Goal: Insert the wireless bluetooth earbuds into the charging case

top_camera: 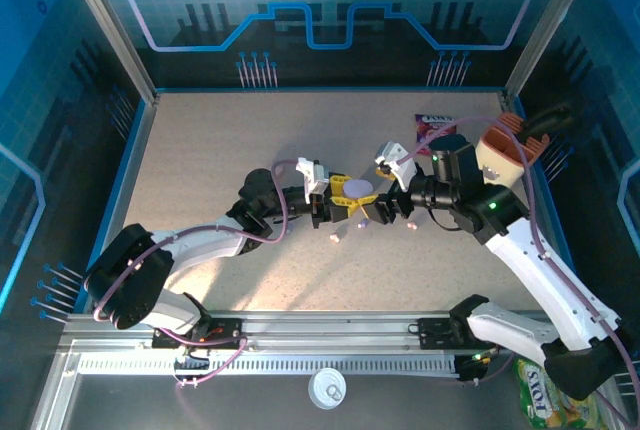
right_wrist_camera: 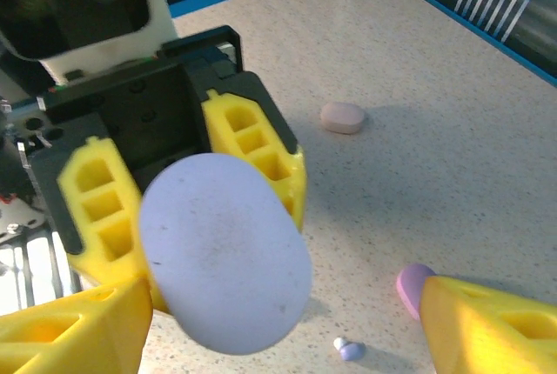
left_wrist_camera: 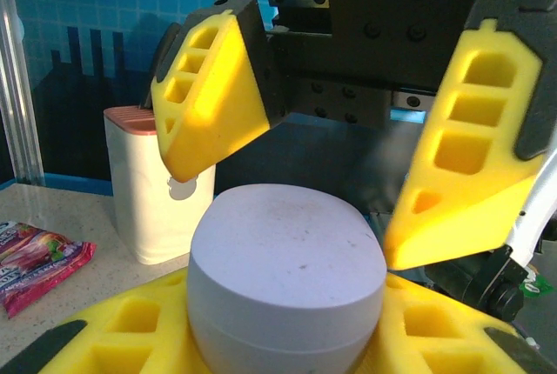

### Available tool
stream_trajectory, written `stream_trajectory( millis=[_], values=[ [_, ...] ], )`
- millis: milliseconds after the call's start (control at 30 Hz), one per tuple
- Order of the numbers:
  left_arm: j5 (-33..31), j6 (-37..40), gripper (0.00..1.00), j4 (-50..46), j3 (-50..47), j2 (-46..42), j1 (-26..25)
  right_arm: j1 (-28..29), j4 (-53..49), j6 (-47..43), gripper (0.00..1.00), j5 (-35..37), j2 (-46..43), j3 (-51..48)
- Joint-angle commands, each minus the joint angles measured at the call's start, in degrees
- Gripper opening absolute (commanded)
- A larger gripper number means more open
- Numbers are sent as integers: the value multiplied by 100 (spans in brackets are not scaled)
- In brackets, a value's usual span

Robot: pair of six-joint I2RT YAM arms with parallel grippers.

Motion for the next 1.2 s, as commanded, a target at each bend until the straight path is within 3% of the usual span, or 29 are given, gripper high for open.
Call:
stream_trajectory(
  millis=[0,133,600,900,1033,1167],
  values=[
    [189,40,37,77,56,-41,43,78,152,-180,80,439,-47,108],
    [184,76,37,54,24,-17,41,66,546,88,79,843,-140,22],
    [245,7,37,130,-64,-39,48,12,1065,671,78,1091,-85,-80],
    [14,-127,38,408,-197,71,176,-263,1524,984,81,-141,-666,-533],
    [-60,-433,38,935,-309,258,390,-757,1942,1995,80,-458,-1085,-985],
    [-144,-544,37,1205,-454,319,558,-1500,2047,4020,71,-347,-1117,-1592]
  ],
)
